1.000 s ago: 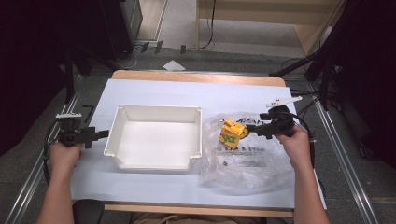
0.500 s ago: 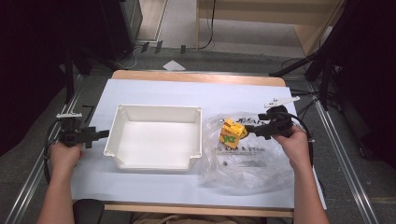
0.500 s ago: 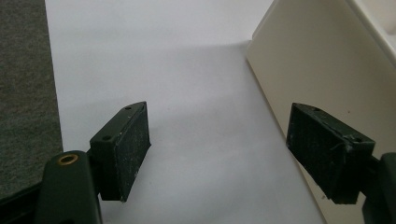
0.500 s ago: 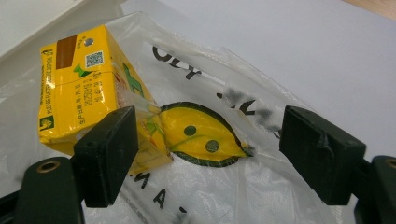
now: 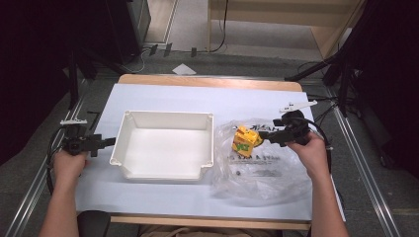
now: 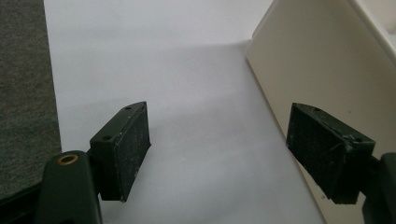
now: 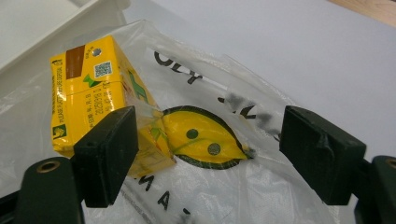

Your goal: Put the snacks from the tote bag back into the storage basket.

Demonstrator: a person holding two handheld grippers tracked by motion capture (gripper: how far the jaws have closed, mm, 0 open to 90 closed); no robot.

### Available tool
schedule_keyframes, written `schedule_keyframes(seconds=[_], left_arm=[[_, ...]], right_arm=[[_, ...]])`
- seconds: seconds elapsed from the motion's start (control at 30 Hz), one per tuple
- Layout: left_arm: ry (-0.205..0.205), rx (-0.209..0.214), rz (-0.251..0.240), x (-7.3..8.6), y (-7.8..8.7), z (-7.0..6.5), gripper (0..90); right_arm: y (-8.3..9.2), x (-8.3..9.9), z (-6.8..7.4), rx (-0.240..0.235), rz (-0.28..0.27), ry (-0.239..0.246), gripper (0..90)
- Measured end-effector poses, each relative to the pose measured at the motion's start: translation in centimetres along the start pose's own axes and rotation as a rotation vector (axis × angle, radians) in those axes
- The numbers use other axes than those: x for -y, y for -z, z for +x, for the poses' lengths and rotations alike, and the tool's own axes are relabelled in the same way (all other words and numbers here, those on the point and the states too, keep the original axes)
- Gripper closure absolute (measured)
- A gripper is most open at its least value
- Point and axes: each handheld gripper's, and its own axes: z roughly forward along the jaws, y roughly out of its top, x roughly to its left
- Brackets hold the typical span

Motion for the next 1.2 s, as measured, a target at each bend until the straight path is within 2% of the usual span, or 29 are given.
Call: schedule_keyframes(seconds=[0.07,0.2,0.3,0.63,0.73,0.9,1.2], left_arm=[[0.001,0.001,0.0,0.0,0.0,0.0,22.8],[0.001,0.0,0.0,0.0,0.0,0.0,22.8],[0.001,0.0,0.001,0.0,0.0,0.0,22.8],[0.001,0.0,0.001,0.0,0.0,0.0,22.8],[0.001,0.0,0.001,0.0,0.0,0.0,22.8],[0.002,-0.002,-0.001,0.0,0.0,0.0,22.8],[0.002,-0.002,0.0,0.0,0.0,0.0,22.8]], right_arm=[[0.1,-0.1,0.1,-0.004,-0.001,-0.005,20.5],[0.1,-0.3,0.2,-0.042,-0.001,-0.001,18.7],[0.1,-0.6,0.7,-0.038,0.015,-0.002,17.5],[0.7,-1.6,1.9,-0.066,0.006,0.005,15.9],[1.0,-2.0,2.5,-0.07,0.005,0.029,15.9],[1.4,-2.7,3.5,-0.068,-0.011,0.042,15.1],[1.4,-3.2,4.5,-0.081,0.009,0.055,15.1]])
